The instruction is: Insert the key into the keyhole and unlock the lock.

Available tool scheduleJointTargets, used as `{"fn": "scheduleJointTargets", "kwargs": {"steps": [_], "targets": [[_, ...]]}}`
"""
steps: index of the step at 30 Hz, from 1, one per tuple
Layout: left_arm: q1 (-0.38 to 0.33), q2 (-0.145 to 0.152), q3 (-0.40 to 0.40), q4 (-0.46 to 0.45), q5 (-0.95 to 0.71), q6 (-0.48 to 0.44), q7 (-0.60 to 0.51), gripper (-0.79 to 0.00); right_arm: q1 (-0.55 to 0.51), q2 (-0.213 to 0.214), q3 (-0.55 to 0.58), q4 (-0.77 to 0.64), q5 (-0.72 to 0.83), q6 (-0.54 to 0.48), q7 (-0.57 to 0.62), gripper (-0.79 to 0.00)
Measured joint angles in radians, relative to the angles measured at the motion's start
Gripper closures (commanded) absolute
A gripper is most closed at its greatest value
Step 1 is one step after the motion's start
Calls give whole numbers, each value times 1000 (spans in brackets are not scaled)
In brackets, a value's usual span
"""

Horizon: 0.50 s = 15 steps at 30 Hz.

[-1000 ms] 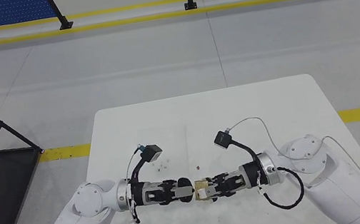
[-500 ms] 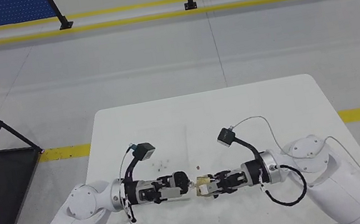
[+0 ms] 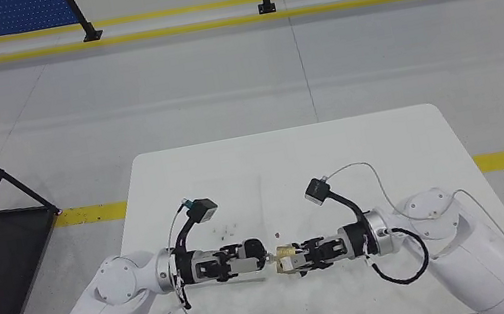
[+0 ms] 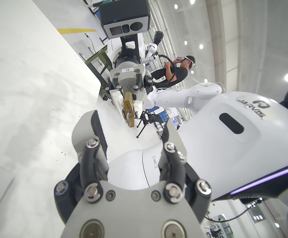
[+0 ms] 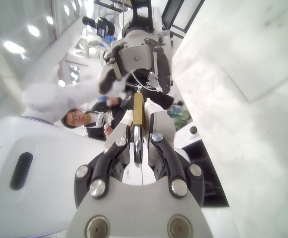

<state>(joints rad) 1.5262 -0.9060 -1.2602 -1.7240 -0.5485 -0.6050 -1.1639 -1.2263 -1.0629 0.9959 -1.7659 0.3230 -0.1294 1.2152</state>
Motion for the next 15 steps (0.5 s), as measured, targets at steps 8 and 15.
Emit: {"fn": "scheduleJointTargets", "kwargs": {"steps": [8,15], "targets": [[-12,-4,20,10,8,4,0,0,3,1,-8,8,-3,-4,-6,0],[-23,-6,30,16,8,9,-5,0,7,2,-15,7,-5,-1,-8,0]]}}
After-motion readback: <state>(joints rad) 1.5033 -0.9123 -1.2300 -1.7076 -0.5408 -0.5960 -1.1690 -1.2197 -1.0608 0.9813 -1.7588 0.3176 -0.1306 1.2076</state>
